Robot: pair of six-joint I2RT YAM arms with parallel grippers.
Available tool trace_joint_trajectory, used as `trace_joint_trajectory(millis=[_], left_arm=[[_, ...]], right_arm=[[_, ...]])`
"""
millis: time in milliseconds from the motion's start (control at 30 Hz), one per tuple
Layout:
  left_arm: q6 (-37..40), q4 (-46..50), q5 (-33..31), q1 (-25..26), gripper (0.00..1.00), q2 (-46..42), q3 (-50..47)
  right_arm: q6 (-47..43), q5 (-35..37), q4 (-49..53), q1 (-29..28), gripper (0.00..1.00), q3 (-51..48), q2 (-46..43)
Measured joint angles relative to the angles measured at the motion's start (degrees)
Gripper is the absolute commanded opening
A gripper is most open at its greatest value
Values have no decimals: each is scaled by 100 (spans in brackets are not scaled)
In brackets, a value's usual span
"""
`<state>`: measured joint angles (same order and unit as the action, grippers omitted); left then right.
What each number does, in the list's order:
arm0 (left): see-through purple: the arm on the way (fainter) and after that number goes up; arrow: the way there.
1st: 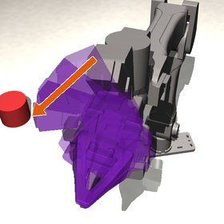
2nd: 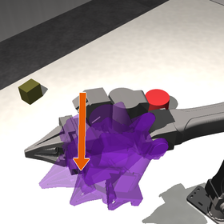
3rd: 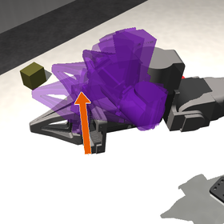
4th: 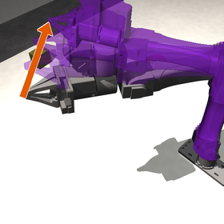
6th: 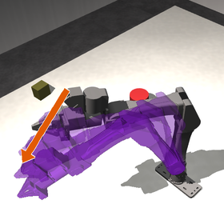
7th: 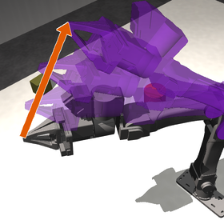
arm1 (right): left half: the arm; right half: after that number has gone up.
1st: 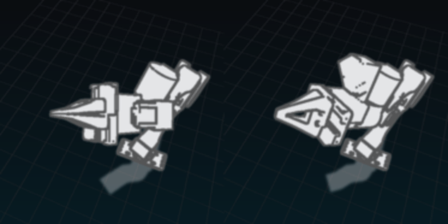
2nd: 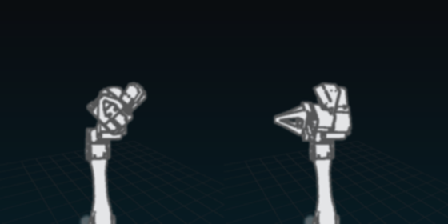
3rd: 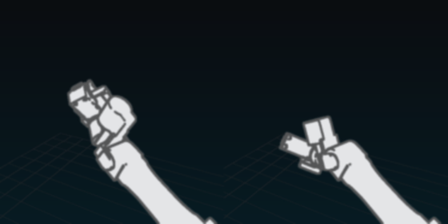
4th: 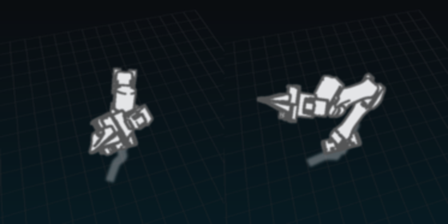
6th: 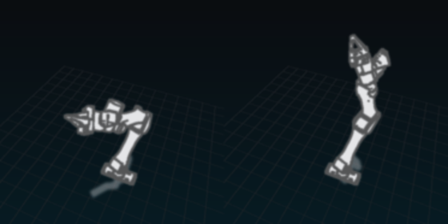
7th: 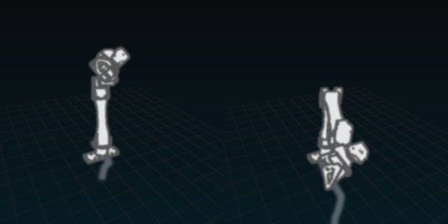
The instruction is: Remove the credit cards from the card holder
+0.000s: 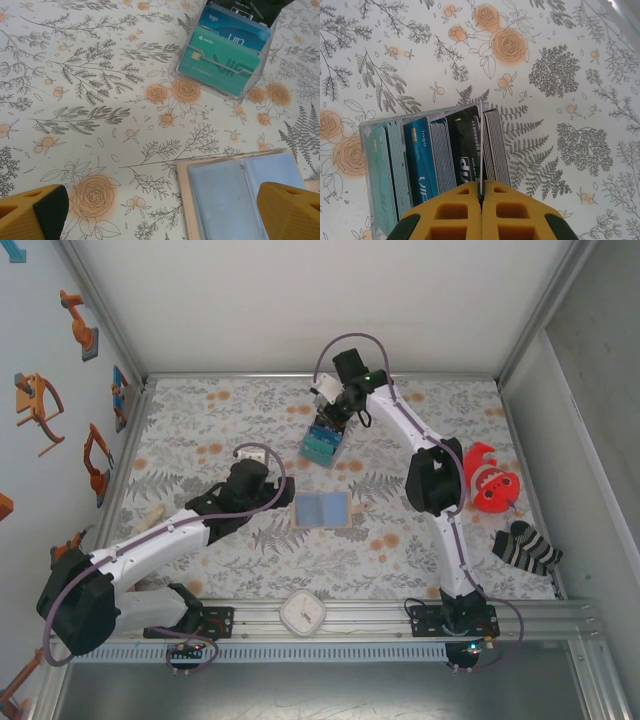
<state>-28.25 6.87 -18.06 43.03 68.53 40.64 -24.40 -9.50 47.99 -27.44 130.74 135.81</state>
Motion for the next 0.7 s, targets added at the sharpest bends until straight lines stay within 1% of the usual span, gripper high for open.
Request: trace_joint_trajectory(millis=[133,167,267,333,567,700], left_arm=[[2,-2,-2,-28,97,-76,0],[2,-4,-2,-33,97,-87,0],[2,-2,-4,-37,97,-116,0],[4,-2,-11,-37,97,-129,0],[2,0,-59,-39,97,-225,0],[-4,0,-127,-59,97,-313,0]], right_arm=[[-59,-7,184,0,0,103,149],[-70,-7,216,0,2,114,179],[-85,-24,295,0,16,114,254],[-109,0,339,0,21,114,278],[-72,-44,428,0,23,111,269],[79,-164,385,0,25,-181,-39]])
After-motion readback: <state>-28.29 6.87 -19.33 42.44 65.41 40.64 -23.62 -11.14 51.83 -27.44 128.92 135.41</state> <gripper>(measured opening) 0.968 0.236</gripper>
